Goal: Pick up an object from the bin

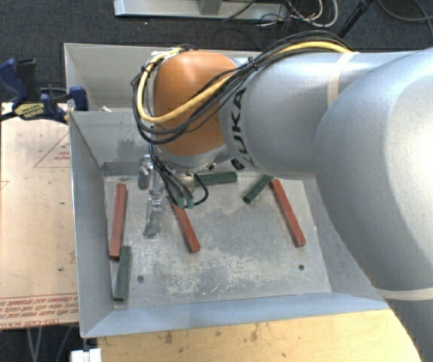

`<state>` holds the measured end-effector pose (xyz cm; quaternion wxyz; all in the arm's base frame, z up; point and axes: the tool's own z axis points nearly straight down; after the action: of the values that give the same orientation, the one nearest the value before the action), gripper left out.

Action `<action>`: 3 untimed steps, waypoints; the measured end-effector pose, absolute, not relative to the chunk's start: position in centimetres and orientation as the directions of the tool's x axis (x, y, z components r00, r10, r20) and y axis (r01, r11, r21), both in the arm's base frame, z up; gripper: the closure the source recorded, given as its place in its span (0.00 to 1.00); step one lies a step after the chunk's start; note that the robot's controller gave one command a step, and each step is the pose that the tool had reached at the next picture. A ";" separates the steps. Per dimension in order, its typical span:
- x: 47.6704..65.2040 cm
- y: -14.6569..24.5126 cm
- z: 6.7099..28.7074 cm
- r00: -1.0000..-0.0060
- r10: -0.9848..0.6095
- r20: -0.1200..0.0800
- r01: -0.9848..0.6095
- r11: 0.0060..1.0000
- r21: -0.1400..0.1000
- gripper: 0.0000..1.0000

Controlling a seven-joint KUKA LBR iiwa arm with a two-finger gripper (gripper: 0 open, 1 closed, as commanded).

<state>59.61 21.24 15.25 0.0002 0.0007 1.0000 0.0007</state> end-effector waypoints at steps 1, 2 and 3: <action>59.6 21.2 15.2 -1.000 0.001 0.000 0.001 1.000 0.002 0.00; 58.4 21.8 14.6 -0.991 -0.131 -0.004 -0.131 0.991 0.000 0.00; 58.3 23.0 10.9 -0.934 -0.358 -0.004 -0.358 0.934 0.001 0.00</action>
Offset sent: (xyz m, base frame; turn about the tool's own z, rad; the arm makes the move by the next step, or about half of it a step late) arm -0.0462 0.0224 -0.0267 -0.4600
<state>58.31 22.97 10.92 0.0018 -0.1821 0.9833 0.0009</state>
